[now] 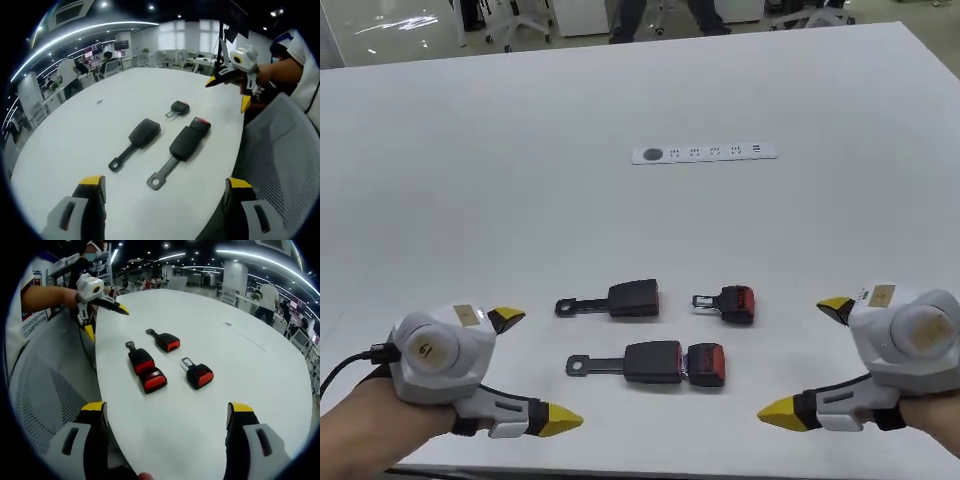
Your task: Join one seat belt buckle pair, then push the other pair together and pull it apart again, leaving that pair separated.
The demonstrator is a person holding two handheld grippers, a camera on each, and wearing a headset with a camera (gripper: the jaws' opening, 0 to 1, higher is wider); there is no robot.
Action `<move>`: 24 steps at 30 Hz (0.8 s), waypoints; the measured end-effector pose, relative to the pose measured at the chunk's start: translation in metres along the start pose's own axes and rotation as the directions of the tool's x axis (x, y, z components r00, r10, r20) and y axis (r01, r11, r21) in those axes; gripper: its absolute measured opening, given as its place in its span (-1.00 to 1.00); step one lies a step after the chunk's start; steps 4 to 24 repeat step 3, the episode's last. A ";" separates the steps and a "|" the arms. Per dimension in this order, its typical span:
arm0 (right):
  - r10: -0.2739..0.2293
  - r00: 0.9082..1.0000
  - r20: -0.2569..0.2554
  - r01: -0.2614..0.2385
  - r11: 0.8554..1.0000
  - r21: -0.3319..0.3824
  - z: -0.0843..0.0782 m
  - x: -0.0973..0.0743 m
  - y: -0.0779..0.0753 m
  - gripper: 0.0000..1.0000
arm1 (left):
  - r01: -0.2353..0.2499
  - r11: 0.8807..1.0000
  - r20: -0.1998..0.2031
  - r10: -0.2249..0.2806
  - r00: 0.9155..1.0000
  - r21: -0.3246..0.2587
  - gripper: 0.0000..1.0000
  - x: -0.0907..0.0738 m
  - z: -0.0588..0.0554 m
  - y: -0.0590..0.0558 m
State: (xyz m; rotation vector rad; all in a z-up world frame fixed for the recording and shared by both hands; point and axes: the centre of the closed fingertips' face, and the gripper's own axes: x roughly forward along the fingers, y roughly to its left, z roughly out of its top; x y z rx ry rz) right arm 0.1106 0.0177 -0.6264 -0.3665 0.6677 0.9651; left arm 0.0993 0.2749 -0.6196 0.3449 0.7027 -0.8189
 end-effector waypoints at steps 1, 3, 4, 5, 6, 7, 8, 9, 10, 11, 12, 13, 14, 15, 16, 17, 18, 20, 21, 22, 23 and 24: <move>0.002 1.000 -0.004 -0.002 1.000 -0.012 0.000 0.000 0.000 1.00 | 0.003 1.000 0.004 -0.003 1.000 0.002 1.00 -0.001 0.002 -0.002; -0.008 1.000 -0.004 0.008 0.999 -0.042 0.002 -0.002 0.001 1.00 | 0.000 1.000 0.020 0.000 1.000 -0.002 1.00 -0.003 0.006 -0.003; -0.008 1.000 -0.004 0.008 0.999 -0.042 0.002 -0.002 0.001 1.00 | 0.000 1.000 0.020 0.000 1.000 -0.002 1.00 -0.003 0.006 -0.003; -0.008 1.000 -0.004 0.008 0.999 -0.042 0.002 -0.002 0.001 1.00 | 0.000 1.000 0.020 0.000 1.000 -0.002 1.00 -0.003 0.006 -0.003; -0.008 1.000 -0.004 0.008 0.999 -0.042 0.002 -0.002 0.001 1.00 | 0.000 1.000 0.020 0.000 1.000 -0.002 1.00 -0.003 0.006 -0.003; -0.008 1.000 -0.004 0.008 0.999 -0.042 0.002 -0.002 0.001 1.00 | 0.000 1.000 0.020 0.000 1.000 -0.002 1.00 -0.003 0.006 -0.003; -0.008 1.000 -0.004 0.008 0.999 -0.042 0.002 -0.002 0.001 1.00 | 0.000 1.000 0.020 0.000 1.000 -0.002 1.00 -0.003 0.006 -0.003; -0.008 1.000 -0.004 0.008 0.999 -0.042 0.002 -0.002 0.001 1.00 | 0.000 1.000 0.020 0.000 1.000 -0.002 1.00 -0.003 0.006 -0.003; -0.008 1.000 -0.004 0.008 0.999 -0.042 0.002 -0.002 0.001 1.00 | 0.000 1.000 0.020 0.000 1.000 -0.002 1.00 -0.003 0.006 -0.003; -0.008 1.000 -0.004 0.008 0.999 -0.042 0.002 -0.002 0.001 1.00 | 0.000 1.000 0.020 0.000 1.000 -0.002 1.00 -0.003 0.006 -0.003; -0.008 1.000 -0.004 0.008 0.999 -0.042 0.002 -0.002 0.001 1.00 | 0.000 1.000 0.020 0.000 1.000 -0.002 1.00 -0.003 0.006 -0.003; -0.008 1.000 -0.004 0.008 0.999 -0.042 0.002 -0.002 0.001 1.00 | 0.000 1.000 0.020 0.000 1.000 -0.002 1.00 -0.003 0.006 -0.003; -0.008 1.000 -0.004 0.008 0.999 -0.042 0.002 -0.002 0.001 1.00 | 0.000 1.000 0.020 0.000 1.000 -0.002 1.00 -0.003 0.006 -0.003; -0.008 1.000 -0.004 0.008 0.999 -0.042 0.002 -0.002 0.001 1.00 | 0.000 1.000 0.020 0.000 1.000 -0.002 1.00 -0.003 0.006 -0.003; -0.008 1.000 -0.004 0.008 0.999 -0.042 0.002 -0.002 0.001 1.00 | 0.000 1.000 0.020 0.000 1.000 -0.002 1.00 -0.003 0.006 -0.003; -0.008 1.000 -0.004 0.008 0.999 -0.042 0.002 -0.002 0.001 1.00 | 0.000 1.000 0.020 0.000 1.000 -0.002 1.00 -0.003 0.006 -0.003; -0.008 1.000 -0.004 0.008 0.999 -0.042 0.002 -0.002 0.001 1.00 | 0.000 1.000 0.020 0.000 1.000 -0.002 1.00 -0.003 0.006 -0.003; -0.008 1.000 -0.004 0.008 0.999 -0.042 0.002 -0.002 0.001 1.00 | 0.000 1.000 0.020 0.000 1.000 -0.002 1.00 -0.003 0.006 -0.003; -0.008 1.000 -0.004 0.008 0.999 -0.042 0.002 -0.002 0.001 1.00 | 0.000 1.000 0.020 0.000 1.000 -0.002 1.00 -0.003 0.006 -0.003; -0.008 1.000 -0.004 0.008 0.999 -0.042 0.002 -0.002 0.001 1.00 | 0.000 1.000 0.020 0.000 1.000 -0.002 1.00 -0.003 0.006 -0.003; -0.008 1.000 -0.004 0.008 0.999 -0.042 0.002 -0.002 0.001 1.00 | 0.000 1.000 0.020 0.000 1.000 -0.002 1.00 -0.003 0.006 -0.003; -0.008 1.000 -0.004 0.008 0.999 -0.042 0.002 -0.002 0.001 1.00 | 0.000 1.000 0.020 0.000 1.000 -0.002 1.00 -0.003 0.006 -0.003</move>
